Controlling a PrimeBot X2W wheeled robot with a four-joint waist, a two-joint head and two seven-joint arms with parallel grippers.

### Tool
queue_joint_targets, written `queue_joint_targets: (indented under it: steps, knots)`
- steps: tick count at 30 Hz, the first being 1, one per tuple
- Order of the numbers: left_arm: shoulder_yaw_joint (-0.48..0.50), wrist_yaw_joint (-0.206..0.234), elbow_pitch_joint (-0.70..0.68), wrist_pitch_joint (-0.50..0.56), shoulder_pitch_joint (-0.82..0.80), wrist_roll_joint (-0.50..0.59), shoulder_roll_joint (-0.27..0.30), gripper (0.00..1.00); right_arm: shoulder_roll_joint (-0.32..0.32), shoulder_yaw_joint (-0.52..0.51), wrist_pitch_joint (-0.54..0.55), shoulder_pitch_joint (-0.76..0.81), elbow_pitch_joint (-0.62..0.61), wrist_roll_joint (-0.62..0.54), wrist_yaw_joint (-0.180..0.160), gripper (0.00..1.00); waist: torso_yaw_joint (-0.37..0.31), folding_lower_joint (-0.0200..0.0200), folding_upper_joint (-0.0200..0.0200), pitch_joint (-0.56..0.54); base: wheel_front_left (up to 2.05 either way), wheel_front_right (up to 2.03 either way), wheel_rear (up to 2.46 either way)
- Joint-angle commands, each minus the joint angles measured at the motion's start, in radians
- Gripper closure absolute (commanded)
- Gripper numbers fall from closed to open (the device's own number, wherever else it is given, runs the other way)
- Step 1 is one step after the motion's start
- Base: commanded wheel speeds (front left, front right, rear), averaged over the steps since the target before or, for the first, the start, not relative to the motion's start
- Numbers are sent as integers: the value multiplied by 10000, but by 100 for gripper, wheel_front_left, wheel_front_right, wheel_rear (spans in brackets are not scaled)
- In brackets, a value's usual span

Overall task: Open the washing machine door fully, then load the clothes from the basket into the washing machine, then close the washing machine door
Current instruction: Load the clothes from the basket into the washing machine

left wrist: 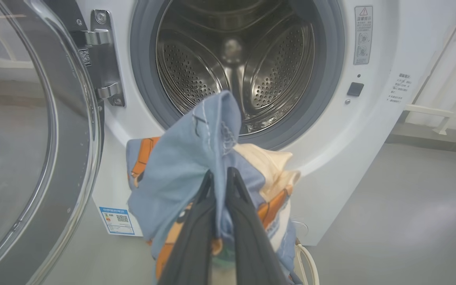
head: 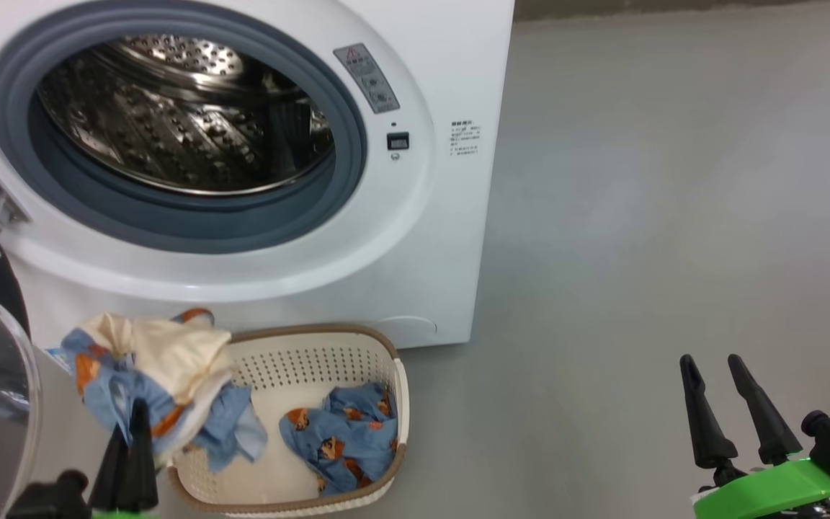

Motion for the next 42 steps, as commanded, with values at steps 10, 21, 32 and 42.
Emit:
queue_joint_targets:
  steps: [10,21,32,42]
  knots:
    - [-125,-49,-310,-135,-2240,48,508,100,13,91,-82,-974,-444,-34,56,0,-215,0,0,1607,0,0,0]
    - [-649,-49,584,-135,-5608,230,1512,100,204,231,-82,-1860,-542,-132,56,0,-534,0,0,3037,0,0,0]
    - [-605,-50,4045,-135,-9253,-423,2298,100,524,384,-82,-2533,-613,-145,56,0,-1161,0,0,4022,0,0,0]
    - [-880,-14,6186,-135,-11399,239,3019,100,817,493,-82,-2881,-682,-102,56,0,-1739,0,0,4712,0,0,0]
